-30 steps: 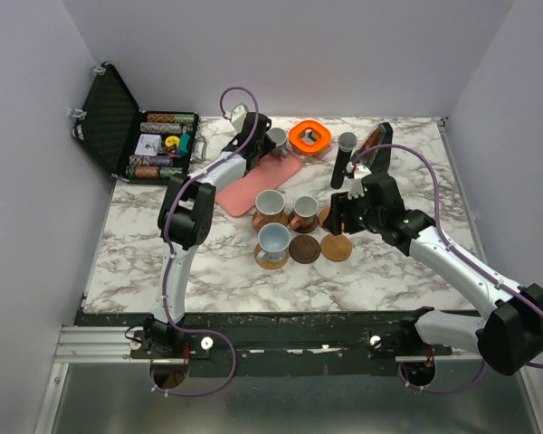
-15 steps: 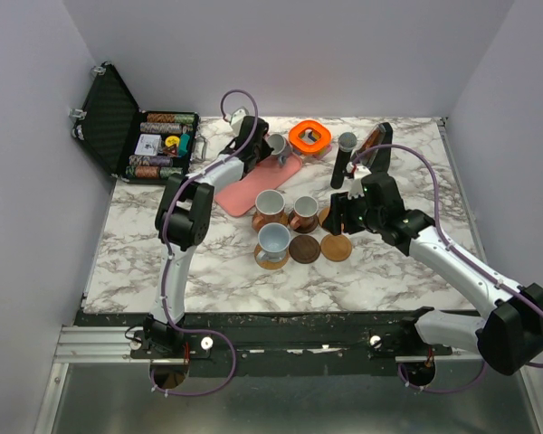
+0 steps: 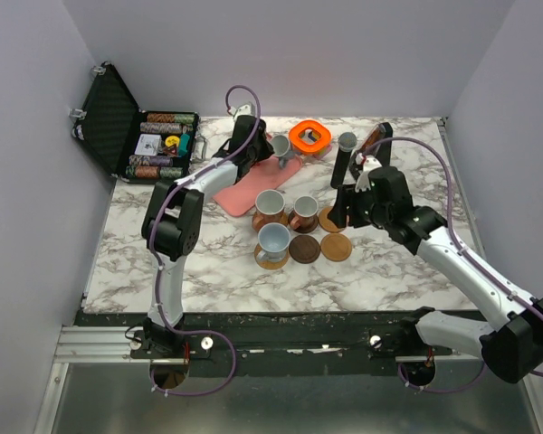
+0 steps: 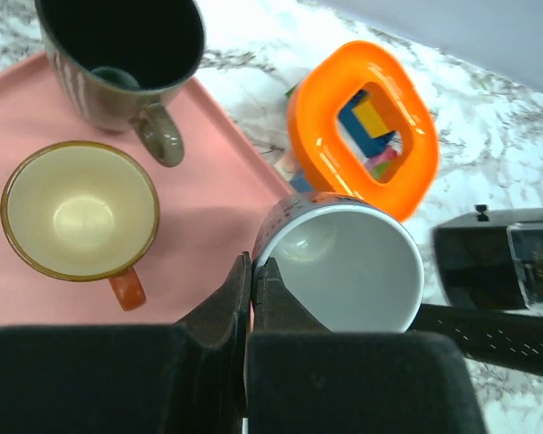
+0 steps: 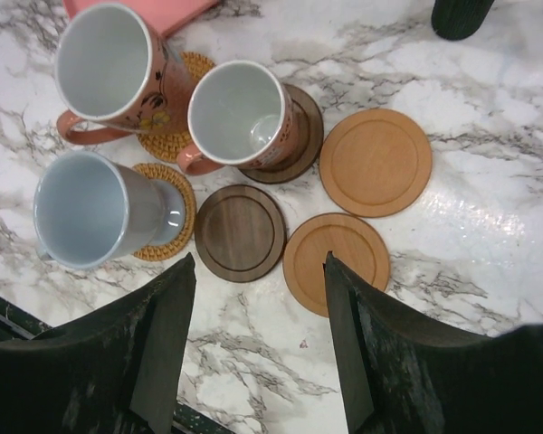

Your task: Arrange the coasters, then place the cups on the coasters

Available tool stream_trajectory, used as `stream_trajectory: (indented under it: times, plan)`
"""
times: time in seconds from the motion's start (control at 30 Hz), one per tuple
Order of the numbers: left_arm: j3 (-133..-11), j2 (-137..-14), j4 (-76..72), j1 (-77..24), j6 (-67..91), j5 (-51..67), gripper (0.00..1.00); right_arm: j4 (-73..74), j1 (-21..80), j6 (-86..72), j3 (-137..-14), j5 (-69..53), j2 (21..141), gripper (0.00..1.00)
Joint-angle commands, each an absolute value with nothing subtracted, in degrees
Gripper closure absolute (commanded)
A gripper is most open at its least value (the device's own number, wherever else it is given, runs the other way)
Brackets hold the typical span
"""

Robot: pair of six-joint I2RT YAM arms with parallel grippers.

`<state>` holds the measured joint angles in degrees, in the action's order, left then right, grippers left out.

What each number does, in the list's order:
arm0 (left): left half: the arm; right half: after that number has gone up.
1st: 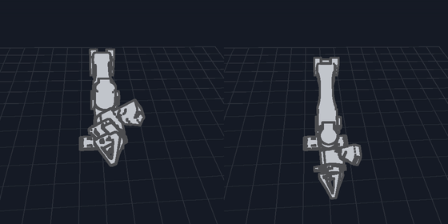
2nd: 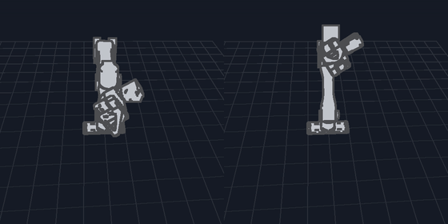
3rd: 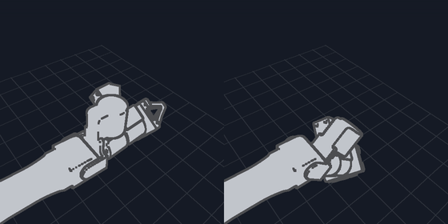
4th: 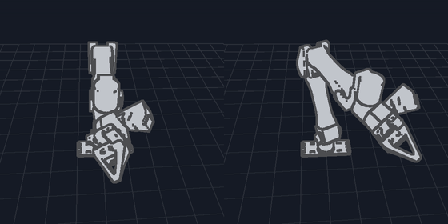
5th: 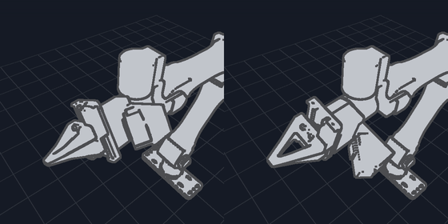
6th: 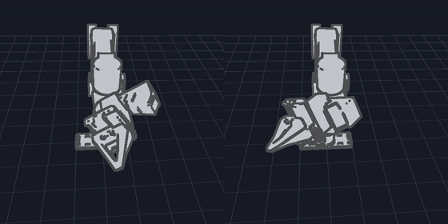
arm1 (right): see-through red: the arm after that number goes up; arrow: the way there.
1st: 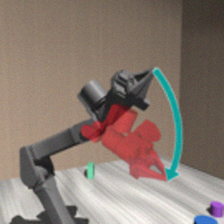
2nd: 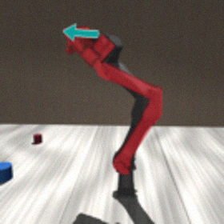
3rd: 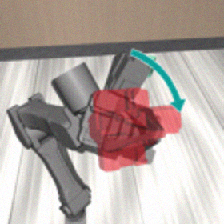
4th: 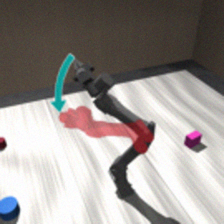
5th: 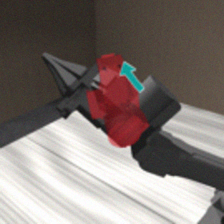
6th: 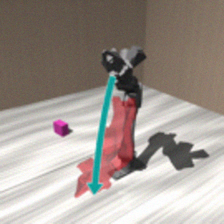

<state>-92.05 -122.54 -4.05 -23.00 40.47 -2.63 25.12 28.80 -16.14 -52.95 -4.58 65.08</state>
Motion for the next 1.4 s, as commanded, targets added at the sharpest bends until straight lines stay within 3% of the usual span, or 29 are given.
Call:
stream_trajectory:
  times: [0.0, 0.37, 0.73, 1.37]
  plan:
    - [-91.1, -113.6, -9.8, -23.8, 35.6, 1.5, 1.00, 29.6, 28.9, -16.3, -58.5, 1.7, 64.5, 0.33]
    - [-93.3, -103.9, 3.2, -27.8, 23.3, 3.9, 1.00, 37.1, 28.9, -14.2, -72.7, 5.0, 66.5, 0.32]
    - [-96.8, -95.9, 19.4, -37.0, 16.3, -1.2, 1.00, 45.6, 29.3, -15.6, -87.0, 6.1, 73.4, 0.35]
    - [-86.8, -88.6, 24.2, -47.9, 14.1, -2.1, 1.00, 48.5, 36.9, -20.0, -86.0, 17.9, 80.9, 0.46]
